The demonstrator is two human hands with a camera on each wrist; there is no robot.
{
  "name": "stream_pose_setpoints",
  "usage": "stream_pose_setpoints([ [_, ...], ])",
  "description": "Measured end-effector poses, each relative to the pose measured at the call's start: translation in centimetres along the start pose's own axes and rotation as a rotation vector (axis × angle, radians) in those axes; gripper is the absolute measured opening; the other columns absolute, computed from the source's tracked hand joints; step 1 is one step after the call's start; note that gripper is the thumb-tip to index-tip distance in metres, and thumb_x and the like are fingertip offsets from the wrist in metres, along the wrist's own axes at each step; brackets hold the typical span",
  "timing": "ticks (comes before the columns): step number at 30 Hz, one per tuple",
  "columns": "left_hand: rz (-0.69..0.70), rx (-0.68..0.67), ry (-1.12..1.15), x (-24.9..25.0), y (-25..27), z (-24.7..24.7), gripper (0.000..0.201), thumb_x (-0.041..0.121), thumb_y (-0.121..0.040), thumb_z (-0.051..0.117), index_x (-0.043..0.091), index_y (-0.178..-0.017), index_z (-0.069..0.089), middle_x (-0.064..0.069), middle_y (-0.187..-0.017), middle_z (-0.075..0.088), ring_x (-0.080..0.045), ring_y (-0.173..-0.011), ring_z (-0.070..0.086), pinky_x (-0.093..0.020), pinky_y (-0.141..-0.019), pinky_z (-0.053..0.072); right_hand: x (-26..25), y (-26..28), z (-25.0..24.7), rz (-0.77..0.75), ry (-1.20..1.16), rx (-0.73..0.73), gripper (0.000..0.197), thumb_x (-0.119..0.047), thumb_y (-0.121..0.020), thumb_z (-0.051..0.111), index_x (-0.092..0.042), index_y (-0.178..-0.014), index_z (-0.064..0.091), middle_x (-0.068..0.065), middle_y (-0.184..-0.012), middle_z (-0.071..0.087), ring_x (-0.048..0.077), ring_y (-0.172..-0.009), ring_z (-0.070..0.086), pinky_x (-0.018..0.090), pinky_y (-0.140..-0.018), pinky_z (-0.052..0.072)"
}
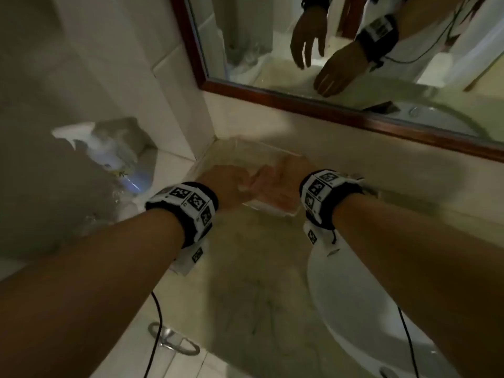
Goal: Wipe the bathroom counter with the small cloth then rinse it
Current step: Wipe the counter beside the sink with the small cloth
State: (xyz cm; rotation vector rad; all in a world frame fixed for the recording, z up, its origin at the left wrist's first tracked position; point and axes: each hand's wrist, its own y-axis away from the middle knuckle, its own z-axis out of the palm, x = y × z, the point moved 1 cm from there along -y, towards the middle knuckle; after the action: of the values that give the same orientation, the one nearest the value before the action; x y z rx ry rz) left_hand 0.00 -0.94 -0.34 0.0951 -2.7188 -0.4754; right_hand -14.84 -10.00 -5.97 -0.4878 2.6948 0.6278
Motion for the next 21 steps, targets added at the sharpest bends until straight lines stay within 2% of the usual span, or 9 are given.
stream_pose_setpoints([
  [2,-0.013,-0.035,-0.03,-0.7,-1.1,0.8,0.044,0.053,-0.09,0.056,0.025,-0.123,0.06,0.001,-0.127,0.062,-0.02,-0.113,0.058,-0.027,-0.09,0.041,-0.5,-1.0,0.7,0.028,-0.093,-0.072,0.04,-0.061,-0.065,0.04,-0.035,-0.085,0.063,-0.004,-0.085,0.065,0.024,-0.079,0.066,0.038,-0.071,0.054],
  [4,-0.026,-0.045,-0.019,-1.2,-1.7,1.5,0.043,0.051,-0.09,0.057,0.025,-0.124,0.06,0.001,-0.129,0.062,-0.02,-0.115,0.057,-0.026,-0.09,0.04,-1.3,-1.5,1.3,0.067,-0.131,-0.177,0.038,-0.058,-0.066,0.048,-0.042,-0.094,0.068,-0.004,-0.098,0.068,0.024,-0.094,0.068,0.039,-0.076,0.054],
  [7,-0.042,-0.055,0.011,-1.6,-2.6,1.9,0.043,0.049,-0.091,0.058,0.025,-0.127,0.059,0.002,-0.136,0.058,-0.02,-0.121,0.055,-0.029,-0.098,0.04,-1.2,-3.0,2.2,-0.051,-0.113,-0.22,0.027,-0.063,-0.042,0.042,-0.053,-0.054,0.064,0.001,-0.085,0.069,0.028,-0.088,0.068,0.043,-0.085,0.055],
  [8,-0.049,-0.048,0.019,-1.7,-2.8,1.9,0.044,0.048,-0.091,0.059,0.026,-0.128,0.058,0.002,-0.137,0.057,-0.02,-0.121,0.055,-0.03,-0.099,0.041,-1.5,-2.9,2.1,-0.095,-0.101,-0.229,0.027,-0.064,-0.04,0.04,-0.052,-0.05,0.062,0.001,-0.082,0.068,0.031,-0.085,0.068,0.046,-0.084,0.056],
  [9,-0.056,-0.049,0.028,-1.9,-3.1,2.1,0.044,0.048,-0.091,0.059,0.025,-0.128,0.058,0.002,-0.136,0.057,-0.02,-0.121,0.055,-0.031,-0.1,0.042,-1.6,-3.2,2.2,-0.107,-0.117,-0.229,0.03,-0.065,-0.041,0.04,-0.051,-0.053,0.064,0.0,-0.084,0.068,0.031,-0.085,0.067,0.048,-0.084,0.056],
  [11,-0.06,-0.054,0.034,-2.1,-3.5,2.3,0.043,0.046,-0.09,0.06,0.024,-0.127,0.059,0.001,-0.134,0.059,-0.02,-0.119,0.056,-0.032,-0.1,0.044,-1.4,-2.6,1.6,-0.069,-0.136,-0.165,0.049,-0.069,-0.047,0.044,-0.048,-0.083,0.069,-0.007,-0.097,0.068,0.024,-0.09,0.064,0.042,-0.086,0.054],
  [13,-0.064,-0.058,0.044,-2.2,-3.9,2.6,0.041,0.045,-0.09,0.061,0.024,-0.125,0.06,0.001,-0.131,0.06,-0.02,-0.117,0.058,-0.033,-0.099,0.046,-1.2,-1.7,1.4,-0.026,-0.083,-0.173,0.046,-0.059,-0.065,0.055,-0.036,-0.103,0.066,-0.008,-0.096,0.062,0.022,-0.087,0.059,0.036,-0.084,0.052],
  [16,-0.077,-0.071,0.068,-2.2,-3.9,3.2,0.039,0.045,-0.091,0.06,0.023,-0.123,0.061,0.0,-0.127,0.062,-0.021,-0.112,0.059,-0.035,-0.097,0.047,-0.7,-1.6,1.8,-0.052,0.075,-0.152,0.026,-0.033,-0.083,0.052,-0.023,-0.106,0.057,-0.002,-0.081,0.053,0.025,-0.075,0.053,0.033,-0.069,0.045],
  [21,-0.086,-0.038,0.096,-2.6,-3.4,3.9,0.037,0.043,-0.09,0.061,0.023,-0.122,0.062,-0.001,-0.125,0.063,-0.021,-0.111,0.06,-0.032,-0.095,0.047,-0.4,-0.9,1.8,-0.127,0.144,-0.123,0.035,-0.042,-0.093,0.045,-0.027,-0.123,0.053,0.002,-0.1,0.064,0.027,-0.082,0.056,0.034,-0.073,0.047],
])
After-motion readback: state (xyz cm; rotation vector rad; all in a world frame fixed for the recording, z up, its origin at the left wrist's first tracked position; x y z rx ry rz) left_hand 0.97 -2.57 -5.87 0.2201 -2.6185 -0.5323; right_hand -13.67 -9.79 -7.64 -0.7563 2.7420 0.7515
